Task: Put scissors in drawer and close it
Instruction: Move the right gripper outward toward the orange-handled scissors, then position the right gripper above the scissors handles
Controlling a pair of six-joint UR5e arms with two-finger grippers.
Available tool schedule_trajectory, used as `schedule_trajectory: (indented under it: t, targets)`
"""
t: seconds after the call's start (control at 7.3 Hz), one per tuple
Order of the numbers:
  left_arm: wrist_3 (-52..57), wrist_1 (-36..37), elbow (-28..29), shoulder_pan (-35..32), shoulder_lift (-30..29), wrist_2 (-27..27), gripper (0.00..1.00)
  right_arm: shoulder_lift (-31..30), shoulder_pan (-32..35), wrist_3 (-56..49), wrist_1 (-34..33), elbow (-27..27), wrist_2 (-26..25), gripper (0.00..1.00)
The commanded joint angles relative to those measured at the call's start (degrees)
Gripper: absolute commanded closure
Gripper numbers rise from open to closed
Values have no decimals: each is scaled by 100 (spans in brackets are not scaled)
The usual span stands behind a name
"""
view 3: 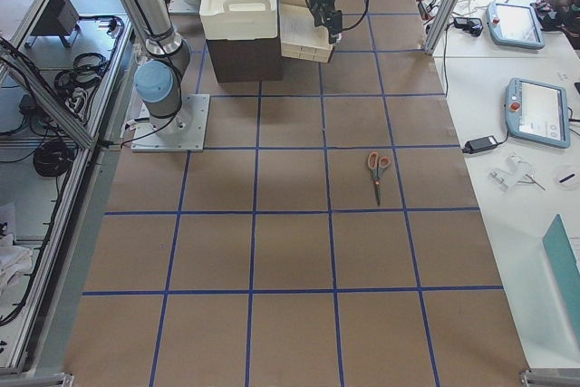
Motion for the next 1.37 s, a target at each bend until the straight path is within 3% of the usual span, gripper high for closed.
schedule_trajectory:
  t: [0.0, 0.55, 0.82, 1.23]
  targets:
    - [0, -26, -6, 5, 36, 4, 0, 512, -498, -1568, -671, 0, 22, 0]
    - [0, -18, -23, -12, 2, -5, 0, 1433, -1290, -4085, -1901, -9, 48, 0]
    - [0, -9, -32, -3, -34, -5, 0, 1805, -1309, -4177, -1994, -9, 31, 0]
    - [0, -9, -50, 23, -7, -5, 0, 2262, -1414, -5222, -2011, -35, 250, 0]
